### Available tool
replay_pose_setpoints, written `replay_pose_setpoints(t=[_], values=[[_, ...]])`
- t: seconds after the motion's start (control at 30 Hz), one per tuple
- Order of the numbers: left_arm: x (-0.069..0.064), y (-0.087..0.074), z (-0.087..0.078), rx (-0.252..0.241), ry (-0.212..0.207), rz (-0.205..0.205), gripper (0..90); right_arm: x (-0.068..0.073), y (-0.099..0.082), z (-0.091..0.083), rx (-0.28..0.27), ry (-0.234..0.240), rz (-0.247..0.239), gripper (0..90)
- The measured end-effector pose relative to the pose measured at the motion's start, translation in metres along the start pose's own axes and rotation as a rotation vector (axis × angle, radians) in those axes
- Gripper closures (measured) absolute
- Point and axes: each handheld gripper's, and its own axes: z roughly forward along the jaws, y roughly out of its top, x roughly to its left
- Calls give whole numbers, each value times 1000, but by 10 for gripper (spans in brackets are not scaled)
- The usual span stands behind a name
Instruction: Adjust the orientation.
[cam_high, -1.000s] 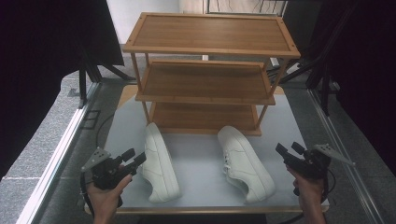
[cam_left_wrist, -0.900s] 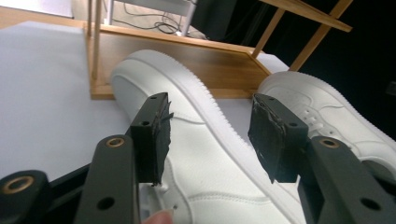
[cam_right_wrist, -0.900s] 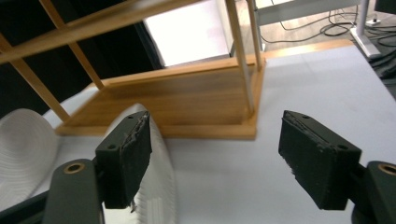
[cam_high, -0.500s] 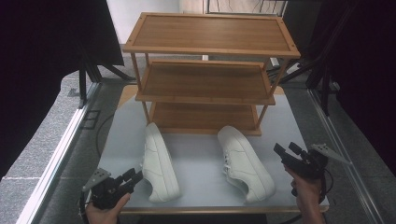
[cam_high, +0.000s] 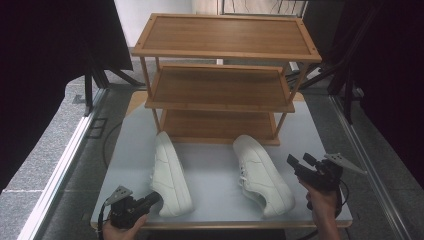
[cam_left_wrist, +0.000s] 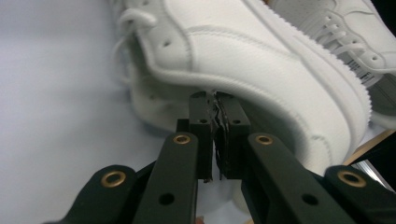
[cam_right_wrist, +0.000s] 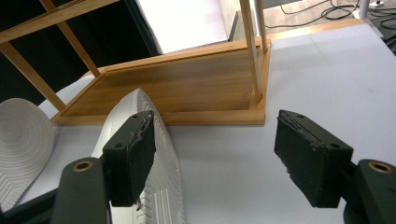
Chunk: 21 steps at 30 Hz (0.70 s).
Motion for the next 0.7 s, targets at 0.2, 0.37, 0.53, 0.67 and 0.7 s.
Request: replay_pose_setpoints(t=[0.2,0.37,0.53,0.67,0.7], values=[[-4,6,6,1,-14,13,867,-3,0,-3,-6,-16,15,291],[-8,13,12,7,-21,40,870,-3,-1,-4,-1,-25,9,291],[-16,25,25,16,-42,65,857,-5,-2,-4,5,-44,19,291],[-26,36,39,25,-49,95,860,-6,-2,-4,5,-50,27,291],[-28,38,43,27,-52,100,863,-6,-2,-3,7,-51,28,291]])
